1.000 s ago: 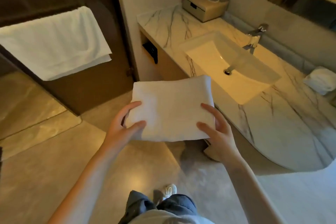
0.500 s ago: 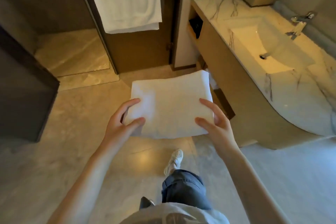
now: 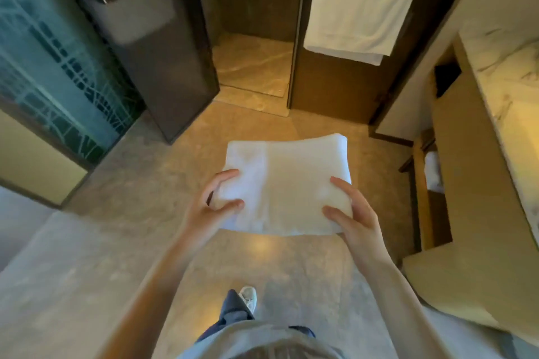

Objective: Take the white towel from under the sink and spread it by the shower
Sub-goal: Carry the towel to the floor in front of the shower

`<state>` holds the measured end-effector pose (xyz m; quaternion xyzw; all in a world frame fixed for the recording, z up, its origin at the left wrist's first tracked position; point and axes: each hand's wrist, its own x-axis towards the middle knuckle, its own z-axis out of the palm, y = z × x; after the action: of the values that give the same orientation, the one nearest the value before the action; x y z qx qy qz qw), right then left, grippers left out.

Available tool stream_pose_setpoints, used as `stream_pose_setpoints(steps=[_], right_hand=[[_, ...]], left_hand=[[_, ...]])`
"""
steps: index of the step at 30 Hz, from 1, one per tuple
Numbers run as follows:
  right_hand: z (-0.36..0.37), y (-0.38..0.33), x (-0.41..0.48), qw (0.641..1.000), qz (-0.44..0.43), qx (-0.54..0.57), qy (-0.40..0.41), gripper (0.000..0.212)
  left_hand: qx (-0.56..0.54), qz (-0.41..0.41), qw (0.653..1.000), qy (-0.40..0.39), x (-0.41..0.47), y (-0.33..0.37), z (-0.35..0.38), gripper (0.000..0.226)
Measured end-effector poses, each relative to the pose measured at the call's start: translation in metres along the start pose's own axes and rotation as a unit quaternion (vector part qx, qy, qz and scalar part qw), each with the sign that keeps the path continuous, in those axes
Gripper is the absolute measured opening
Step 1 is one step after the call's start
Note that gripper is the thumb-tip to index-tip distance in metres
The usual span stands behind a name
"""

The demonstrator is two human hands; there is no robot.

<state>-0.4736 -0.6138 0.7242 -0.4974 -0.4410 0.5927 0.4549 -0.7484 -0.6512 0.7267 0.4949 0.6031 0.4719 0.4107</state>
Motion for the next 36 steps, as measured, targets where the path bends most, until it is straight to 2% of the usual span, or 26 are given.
stream_pose_setpoints(steps=[7, 16, 23, 36], right_hand=[[0.008, 0.014, -0.016, 0.996, 0.007, -0.015, -0.092, 0.051], [0.041, 0.022, -0.008, 0.991, -0.002, -0.030, -0.129, 0.053], [0.109, 0.030, 0.033, 0.991, -0.003, -0.044, -0.124, 0.054], [0.310, 0.043, 0.120, 0.998, 0.019, -0.002, -0.063, 0.052]], left_hand=[[0.032, -0.005, 0.995, 0.100, -0.071, -0.009, -0.010, 0.051], [0.029, -0.036, 0.989, 0.141, -0.081, -0.021, -0.041, 0.051], [0.001, -0.032, 0.991, 0.127, -0.035, -0.039, -0.106, 0.051], [0.042, -0.021, 0.998, 0.049, 0.110, -0.073, -0.307, 0.053]])
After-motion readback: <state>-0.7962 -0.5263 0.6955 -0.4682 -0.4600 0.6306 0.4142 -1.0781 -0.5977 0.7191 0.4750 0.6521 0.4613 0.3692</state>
